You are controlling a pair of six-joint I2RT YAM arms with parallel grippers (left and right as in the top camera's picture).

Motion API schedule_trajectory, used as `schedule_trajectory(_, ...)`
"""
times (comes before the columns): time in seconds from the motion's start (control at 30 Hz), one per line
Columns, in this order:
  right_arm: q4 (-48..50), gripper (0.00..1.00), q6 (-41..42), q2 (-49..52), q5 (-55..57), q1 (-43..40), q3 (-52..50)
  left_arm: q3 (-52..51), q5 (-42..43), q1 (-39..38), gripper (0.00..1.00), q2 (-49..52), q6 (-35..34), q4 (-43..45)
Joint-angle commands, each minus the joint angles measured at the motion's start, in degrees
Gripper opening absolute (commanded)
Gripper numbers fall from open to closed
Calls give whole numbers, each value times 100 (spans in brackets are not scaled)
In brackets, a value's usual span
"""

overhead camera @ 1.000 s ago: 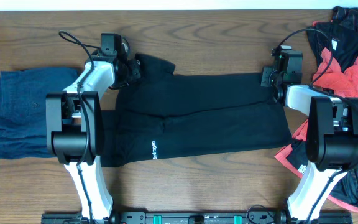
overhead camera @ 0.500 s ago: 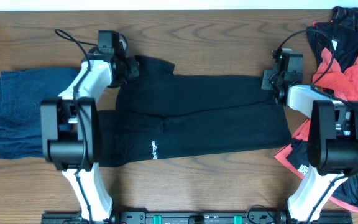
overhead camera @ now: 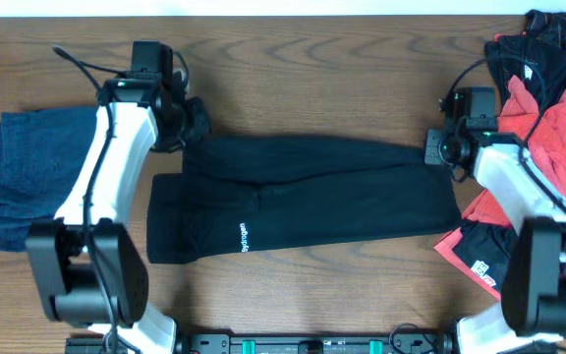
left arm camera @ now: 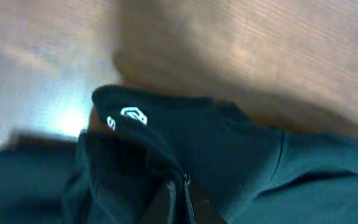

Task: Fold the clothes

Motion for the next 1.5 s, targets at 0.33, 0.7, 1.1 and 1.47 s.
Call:
schedule_trajectory(0.33, -1851, 3, 28, -835, 503, -81, -13, 48, -44, 26, 6, -164, 450, -1674)
schedule_trajectory(0.7, -2052, 2, 31, -835, 551, -90, -15, -612, -153, 26, 6, -164, 503, -2033)
schedule_trajectory(1.1, -2098, 5, 28, -833, 551, -90, -15, -1438, -153, 26, 6, -164, 656, -2059)
schedule_trajectory(1.47, -2153, 9, 28, -833, 551, -90, -15, -2028, -195, 26, 27, -162, 656, -2057)
